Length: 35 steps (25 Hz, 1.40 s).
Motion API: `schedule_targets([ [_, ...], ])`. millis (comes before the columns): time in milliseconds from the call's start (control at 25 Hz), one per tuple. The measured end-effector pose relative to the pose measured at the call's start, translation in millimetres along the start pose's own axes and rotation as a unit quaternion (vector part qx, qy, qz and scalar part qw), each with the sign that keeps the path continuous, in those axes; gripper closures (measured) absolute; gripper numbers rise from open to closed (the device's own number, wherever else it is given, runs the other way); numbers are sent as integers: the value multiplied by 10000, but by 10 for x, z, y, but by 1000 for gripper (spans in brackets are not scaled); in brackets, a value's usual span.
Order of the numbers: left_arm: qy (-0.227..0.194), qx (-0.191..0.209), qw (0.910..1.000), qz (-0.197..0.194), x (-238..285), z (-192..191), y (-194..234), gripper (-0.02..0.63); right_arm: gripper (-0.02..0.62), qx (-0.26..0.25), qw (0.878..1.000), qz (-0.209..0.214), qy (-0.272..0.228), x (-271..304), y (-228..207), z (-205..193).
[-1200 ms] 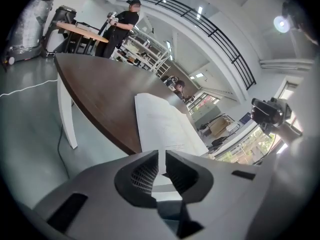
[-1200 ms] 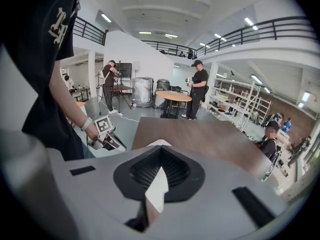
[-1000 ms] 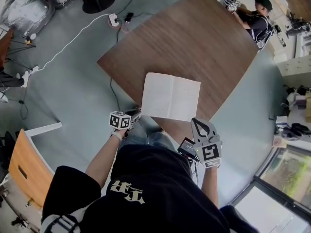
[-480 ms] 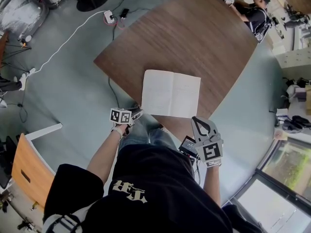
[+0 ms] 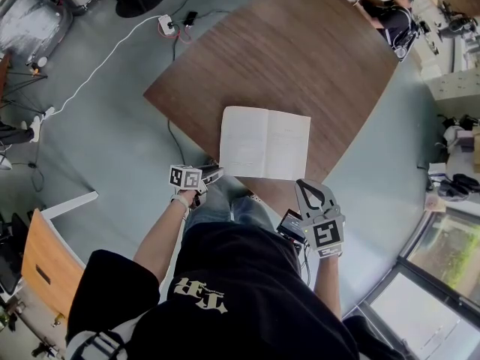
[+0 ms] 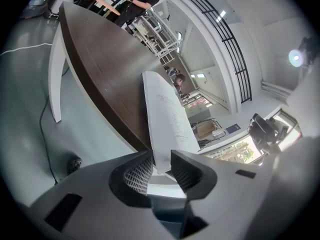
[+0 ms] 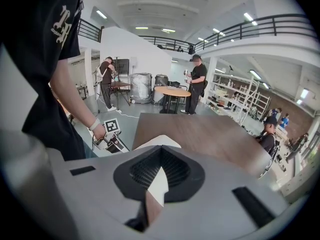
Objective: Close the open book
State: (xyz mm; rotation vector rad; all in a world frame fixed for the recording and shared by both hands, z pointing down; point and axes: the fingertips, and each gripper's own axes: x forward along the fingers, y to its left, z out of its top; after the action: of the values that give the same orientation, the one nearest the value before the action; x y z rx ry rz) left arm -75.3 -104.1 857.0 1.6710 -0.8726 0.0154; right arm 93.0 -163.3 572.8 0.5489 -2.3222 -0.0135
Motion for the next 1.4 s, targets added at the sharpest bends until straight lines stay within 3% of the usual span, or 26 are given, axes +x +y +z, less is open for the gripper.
schedule_targets([
  [440, -289, -201, 9984, -446, 14, 45, -227, 506, 607, 57, 10000, -28, -27, -17, 2, -55],
  [1120, -526, 553, 9861, -1477, -81, 362, -1299, 505, 607, 193, 9995, -179, -157, -121, -72, -97],
  [1400, -354, 782, 9815, -1709, -31, 380, -1578, 436, 607, 304, 9989, -251, -238, -161, -97, -145],
])
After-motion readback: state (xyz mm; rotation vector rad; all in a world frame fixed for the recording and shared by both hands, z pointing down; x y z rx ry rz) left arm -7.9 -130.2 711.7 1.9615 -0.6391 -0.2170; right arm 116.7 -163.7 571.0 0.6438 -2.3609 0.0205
